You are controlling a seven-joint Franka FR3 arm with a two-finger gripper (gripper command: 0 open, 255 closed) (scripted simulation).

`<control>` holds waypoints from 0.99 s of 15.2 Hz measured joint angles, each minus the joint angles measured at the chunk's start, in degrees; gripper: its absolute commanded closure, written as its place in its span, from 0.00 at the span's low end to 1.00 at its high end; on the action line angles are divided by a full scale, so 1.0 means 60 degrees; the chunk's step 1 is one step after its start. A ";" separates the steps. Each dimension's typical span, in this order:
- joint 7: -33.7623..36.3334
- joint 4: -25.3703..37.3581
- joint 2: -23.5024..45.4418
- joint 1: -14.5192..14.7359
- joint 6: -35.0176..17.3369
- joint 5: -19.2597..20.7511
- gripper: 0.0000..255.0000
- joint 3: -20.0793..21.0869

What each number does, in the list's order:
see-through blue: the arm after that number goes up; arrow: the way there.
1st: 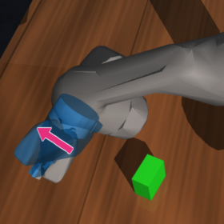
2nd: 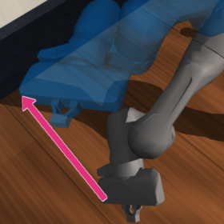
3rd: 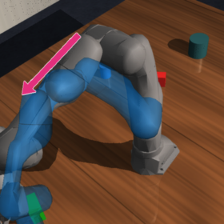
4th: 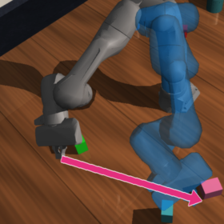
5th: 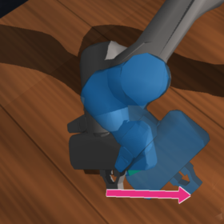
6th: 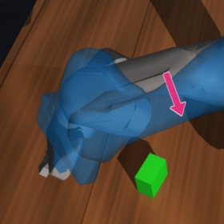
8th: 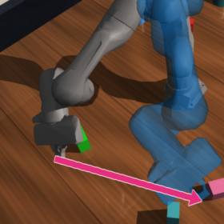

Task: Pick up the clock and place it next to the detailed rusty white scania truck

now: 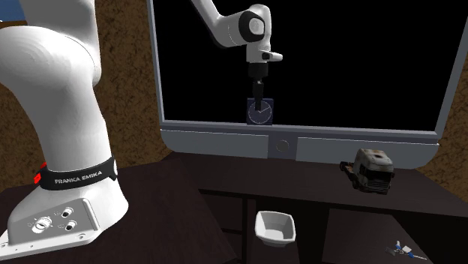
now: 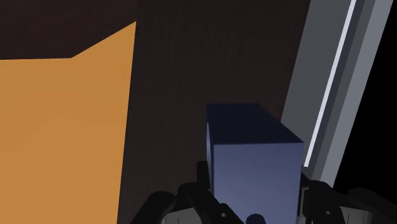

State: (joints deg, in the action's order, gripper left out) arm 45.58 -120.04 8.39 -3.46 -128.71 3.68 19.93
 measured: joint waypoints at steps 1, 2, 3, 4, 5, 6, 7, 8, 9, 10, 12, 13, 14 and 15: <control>-0.0124 0.0394 0.0363 -0.0077 0.0034 0.0132 1.00 -0.0105; -0.0268 0.0636 0.0553 -0.0160 0.0107 0.0180 1.00 -0.0187; -0.0419 0.0864 0.0699 -0.0242 0.0194 0.0213 1.00 -0.0259; -0.0531 0.1226 0.0947 -0.0297 0.0314 0.0280 1.00 -0.0330; -0.0665 0.1607 0.1197 -0.0361 0.0454 0.0333 1.00 -0.0402; -0.0829 0.1934 0.1399 -0.0446 0.0581 0.0370 1.00 -0.0477; -0.0934 0.2227 0.1624 -0.0495 0.0653 0.0417 1.00 -0.0538; -0.1074 0.2640 0.1913 -0.0556 0.0783 0.0467 1.00 -0.0609; -0.1187 0.3046 0.2227 -0.0598 0.0882 0.0528 1.00 -0.0678; -0.1310 0.3552 0.2530 -0.0634 0.1093 0.0574 1.00 -0.0738; -0.1463 0.4462 0.3128 -0.0647 0.1413 0.0668 1.00 -0.0836; -0.1610 0.4974 0.3436 -0.0696 0.1619 0.0700 1.00 -0.0894; -0.1673 0.5167 0.3572 -0.0723 0.1674 0.0714 1.00 -0.0923; -0.1722 0.5302 0.3708 -0.0740 0.1673 0.0733 1.00 -0.0948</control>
State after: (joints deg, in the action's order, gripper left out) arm 35.25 -88.23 30.64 -7.90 -118.67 8.08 14.25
